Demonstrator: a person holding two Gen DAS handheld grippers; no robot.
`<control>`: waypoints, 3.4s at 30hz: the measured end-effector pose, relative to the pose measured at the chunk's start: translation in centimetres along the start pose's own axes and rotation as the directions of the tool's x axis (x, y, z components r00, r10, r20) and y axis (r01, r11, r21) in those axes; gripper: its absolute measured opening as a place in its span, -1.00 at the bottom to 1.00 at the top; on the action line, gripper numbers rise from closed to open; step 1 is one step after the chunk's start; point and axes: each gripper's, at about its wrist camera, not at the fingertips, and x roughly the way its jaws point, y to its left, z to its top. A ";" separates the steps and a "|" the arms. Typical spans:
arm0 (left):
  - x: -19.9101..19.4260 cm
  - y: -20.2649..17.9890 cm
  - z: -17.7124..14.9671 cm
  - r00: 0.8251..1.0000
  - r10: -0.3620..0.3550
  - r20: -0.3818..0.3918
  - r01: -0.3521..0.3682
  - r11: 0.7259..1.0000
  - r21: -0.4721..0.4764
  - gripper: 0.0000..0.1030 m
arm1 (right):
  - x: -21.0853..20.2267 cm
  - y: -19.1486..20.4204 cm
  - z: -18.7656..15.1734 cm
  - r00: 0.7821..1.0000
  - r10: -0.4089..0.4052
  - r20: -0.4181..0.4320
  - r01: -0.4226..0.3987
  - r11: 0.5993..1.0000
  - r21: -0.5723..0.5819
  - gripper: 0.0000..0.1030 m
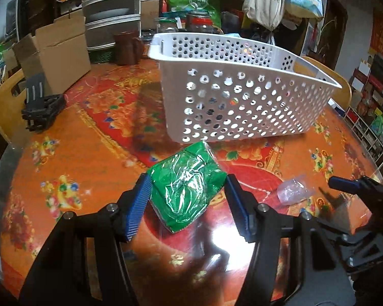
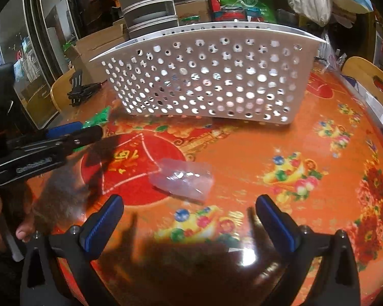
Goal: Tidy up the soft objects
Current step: 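Grasp the green plastic packet with the left tool while the right tool grasps the clear bag, then carry the green packet and clear bag into the basket and open both tools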
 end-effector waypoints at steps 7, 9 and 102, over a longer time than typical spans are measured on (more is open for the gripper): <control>0.1 1.7 -0.2 1.000 -0.006 0.006 0.006 1.000 -0.015 0.11 | 1.6 1.3 1.0 1.000 -0.004 -0.018 0.004 1.000 -0.006 0.79; 0.2 1.5 -0.3 1.000 -0.007 0.005 0.007 1.000 -0.016 0.11 | 2.0 1.5 1.2 1.000 -0.012 -0.025 0.012 1.000 -0.009 0.72; 13.9 -4.3 20.5 0.978 0.004 -0.210 0.002 1.000 0.030 0.45 | 6.3 -5.6 20.3 0.979 -0.199 -0.042 0.192 0.973 -0.131 0.36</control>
